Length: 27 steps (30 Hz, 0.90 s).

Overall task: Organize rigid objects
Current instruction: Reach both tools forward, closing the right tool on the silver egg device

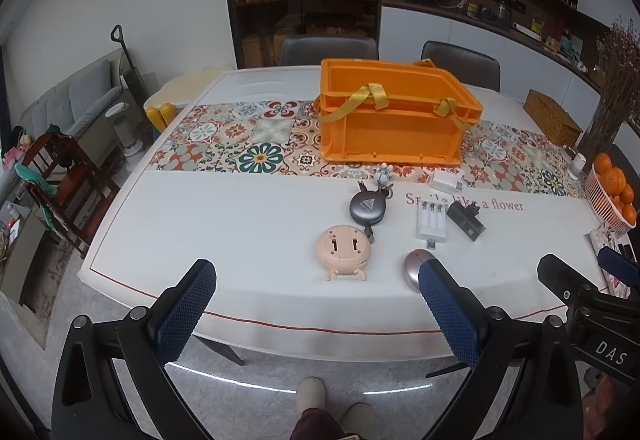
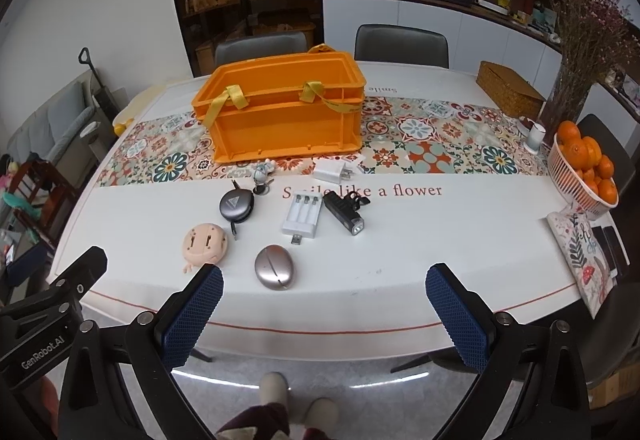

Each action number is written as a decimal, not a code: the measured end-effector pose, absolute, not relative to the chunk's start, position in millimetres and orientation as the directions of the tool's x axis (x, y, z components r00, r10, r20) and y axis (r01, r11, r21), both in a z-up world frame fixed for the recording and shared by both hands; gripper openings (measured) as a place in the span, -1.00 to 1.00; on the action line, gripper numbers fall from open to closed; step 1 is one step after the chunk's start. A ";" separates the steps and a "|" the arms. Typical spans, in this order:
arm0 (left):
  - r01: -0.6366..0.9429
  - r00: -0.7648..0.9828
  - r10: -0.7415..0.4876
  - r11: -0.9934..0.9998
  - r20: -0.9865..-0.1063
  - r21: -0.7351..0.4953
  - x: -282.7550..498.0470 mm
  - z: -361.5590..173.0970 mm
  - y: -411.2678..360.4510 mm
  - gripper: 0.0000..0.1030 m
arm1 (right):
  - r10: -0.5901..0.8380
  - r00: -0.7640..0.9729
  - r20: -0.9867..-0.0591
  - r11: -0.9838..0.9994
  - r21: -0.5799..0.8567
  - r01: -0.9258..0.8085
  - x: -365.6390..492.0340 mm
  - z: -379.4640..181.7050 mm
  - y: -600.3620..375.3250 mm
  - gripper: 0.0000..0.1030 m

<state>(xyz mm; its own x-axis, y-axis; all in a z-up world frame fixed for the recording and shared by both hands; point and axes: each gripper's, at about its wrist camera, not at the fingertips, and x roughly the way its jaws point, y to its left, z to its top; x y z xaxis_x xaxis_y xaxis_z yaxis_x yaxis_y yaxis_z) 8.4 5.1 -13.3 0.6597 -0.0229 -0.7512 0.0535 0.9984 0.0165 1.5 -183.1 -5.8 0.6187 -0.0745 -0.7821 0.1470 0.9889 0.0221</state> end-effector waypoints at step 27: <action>0.175 0.539 -0.064 0.984 -0.840 0.037 81.9 -122.8 15.4 1.00 | 0.020 0.479 -0.877 0.992 0.079 0.102 78.1 -120.1 -155.3 0.76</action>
